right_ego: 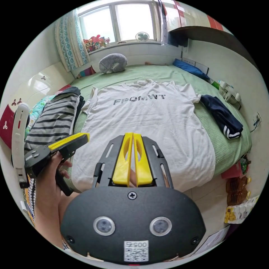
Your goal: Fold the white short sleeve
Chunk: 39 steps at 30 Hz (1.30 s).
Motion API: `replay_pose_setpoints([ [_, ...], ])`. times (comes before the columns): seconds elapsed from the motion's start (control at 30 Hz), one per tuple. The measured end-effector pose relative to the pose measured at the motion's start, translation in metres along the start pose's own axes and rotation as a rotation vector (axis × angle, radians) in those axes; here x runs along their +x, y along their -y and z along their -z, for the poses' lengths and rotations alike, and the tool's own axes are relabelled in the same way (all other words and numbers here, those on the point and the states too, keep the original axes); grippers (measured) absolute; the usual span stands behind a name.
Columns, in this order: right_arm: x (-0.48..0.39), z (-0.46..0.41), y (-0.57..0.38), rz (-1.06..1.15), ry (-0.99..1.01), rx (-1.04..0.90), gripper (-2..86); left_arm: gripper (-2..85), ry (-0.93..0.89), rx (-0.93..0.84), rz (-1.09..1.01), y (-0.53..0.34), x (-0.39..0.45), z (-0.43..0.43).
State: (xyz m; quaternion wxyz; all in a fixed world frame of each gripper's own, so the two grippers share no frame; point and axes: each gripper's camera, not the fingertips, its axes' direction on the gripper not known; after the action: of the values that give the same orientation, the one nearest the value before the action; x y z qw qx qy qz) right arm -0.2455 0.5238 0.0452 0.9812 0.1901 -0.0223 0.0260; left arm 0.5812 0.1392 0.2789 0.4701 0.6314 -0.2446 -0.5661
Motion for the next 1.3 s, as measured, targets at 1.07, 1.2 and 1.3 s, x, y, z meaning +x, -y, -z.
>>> replay_pose_setpoints([
  [1.07, -0.107, -0.102, 0.301, 0.554, 0.249, -0.012, 9.0, 2.1, -0.086, 0.049, 0.134, 0.147, -0.224, -0.047],
  [1.2, -0.15, -0.158, 0.355, 0.569, 0.184, -0.114, 11.0, 5.1, -0.204, 0.005, 0.164, 0.161, -0.248, -0.066],
  [1.3, -0.172, -0.192, 0.39, 0.559, 0.207, -0.171, 11.0, 6.6, -0.208, 0.002, 0.186, 0.165, -0.267, -0.075],
])
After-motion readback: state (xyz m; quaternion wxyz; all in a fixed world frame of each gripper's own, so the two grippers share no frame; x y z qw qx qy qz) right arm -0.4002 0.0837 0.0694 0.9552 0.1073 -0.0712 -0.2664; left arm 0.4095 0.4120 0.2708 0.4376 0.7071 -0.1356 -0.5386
